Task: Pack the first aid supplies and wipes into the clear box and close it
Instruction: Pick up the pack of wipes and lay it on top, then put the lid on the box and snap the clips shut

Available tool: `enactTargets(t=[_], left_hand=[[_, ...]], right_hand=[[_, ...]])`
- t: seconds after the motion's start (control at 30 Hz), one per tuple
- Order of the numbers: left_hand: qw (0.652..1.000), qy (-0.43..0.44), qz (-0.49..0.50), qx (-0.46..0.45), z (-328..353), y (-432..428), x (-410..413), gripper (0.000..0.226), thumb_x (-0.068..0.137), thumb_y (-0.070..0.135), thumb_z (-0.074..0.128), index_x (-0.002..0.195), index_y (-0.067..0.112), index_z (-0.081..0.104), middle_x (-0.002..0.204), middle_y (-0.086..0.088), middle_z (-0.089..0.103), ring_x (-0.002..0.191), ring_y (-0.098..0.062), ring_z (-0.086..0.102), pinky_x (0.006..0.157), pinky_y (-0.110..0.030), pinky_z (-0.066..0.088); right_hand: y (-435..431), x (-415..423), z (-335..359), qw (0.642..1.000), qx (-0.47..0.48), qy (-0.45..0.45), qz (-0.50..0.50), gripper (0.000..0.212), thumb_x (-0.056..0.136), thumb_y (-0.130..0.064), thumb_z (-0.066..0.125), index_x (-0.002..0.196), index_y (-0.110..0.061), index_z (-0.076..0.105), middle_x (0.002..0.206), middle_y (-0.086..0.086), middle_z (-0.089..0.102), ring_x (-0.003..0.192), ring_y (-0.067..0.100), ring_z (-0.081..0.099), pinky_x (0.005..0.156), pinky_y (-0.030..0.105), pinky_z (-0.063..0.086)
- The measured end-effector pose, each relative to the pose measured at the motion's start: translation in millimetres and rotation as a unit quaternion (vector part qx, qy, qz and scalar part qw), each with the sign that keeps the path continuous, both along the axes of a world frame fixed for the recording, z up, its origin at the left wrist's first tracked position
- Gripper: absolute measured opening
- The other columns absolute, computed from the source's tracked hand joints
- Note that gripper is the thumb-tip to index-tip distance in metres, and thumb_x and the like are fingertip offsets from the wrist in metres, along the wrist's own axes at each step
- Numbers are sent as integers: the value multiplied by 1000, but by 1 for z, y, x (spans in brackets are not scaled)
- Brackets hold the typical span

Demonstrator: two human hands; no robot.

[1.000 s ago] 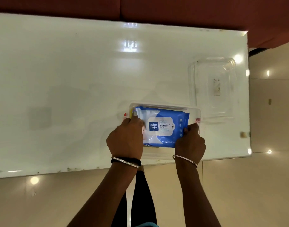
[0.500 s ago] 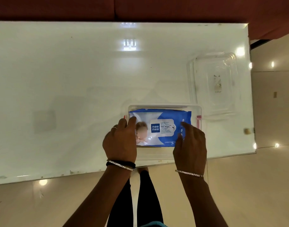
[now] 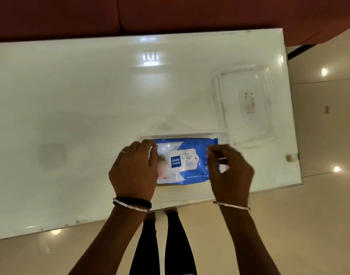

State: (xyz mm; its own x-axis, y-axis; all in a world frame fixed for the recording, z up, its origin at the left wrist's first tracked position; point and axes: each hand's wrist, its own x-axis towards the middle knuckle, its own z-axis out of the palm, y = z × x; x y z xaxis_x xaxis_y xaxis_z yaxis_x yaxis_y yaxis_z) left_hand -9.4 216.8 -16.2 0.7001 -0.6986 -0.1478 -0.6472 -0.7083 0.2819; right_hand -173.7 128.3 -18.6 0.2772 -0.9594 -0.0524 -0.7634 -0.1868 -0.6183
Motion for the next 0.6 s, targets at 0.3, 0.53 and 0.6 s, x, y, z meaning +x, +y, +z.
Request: enactTargets(t=[0.3, 0.53, 0.6], left_hand=[[978, 151, -117, -89, -10, -139, 0, 26, 97, 25, 45, 113, 20, 66, 106, -6, 64, 102, -27, 56, 86, -39, 46], [939, 293, -180, 18, -53, -250, 5, 43, 101, 23, 38, 143, 15, 42, 143, -11, 48, 131, -28, 45, 107, -35, 37], [930, 310, -189, 47, -61, -273, 5, 49, 101, 24, 36, 150, 16, 30, 152, -11, 39, 138, -28, 38, 112, -36, 32]], right_hand=[[-99, -68, -47, 869, 199, -81, -445, 28, 85, -19, 70, 112, -12, 65, 104, 15, 71, 76, 24, 65, 93, 37, 56], [-125, -72, -80, 796, 300, -110, -514, 55, 82, -25, 77, 124, -12, 44, 122, 25, 60, 91, 35, 64, 95, 55, 52], [-129, -75, -88, 799, 282, -99, -522, 42, 84, -21, 74, 117, -14, 49, 120, 25, 63, 94, 39, 67, 93, 54, 53]])
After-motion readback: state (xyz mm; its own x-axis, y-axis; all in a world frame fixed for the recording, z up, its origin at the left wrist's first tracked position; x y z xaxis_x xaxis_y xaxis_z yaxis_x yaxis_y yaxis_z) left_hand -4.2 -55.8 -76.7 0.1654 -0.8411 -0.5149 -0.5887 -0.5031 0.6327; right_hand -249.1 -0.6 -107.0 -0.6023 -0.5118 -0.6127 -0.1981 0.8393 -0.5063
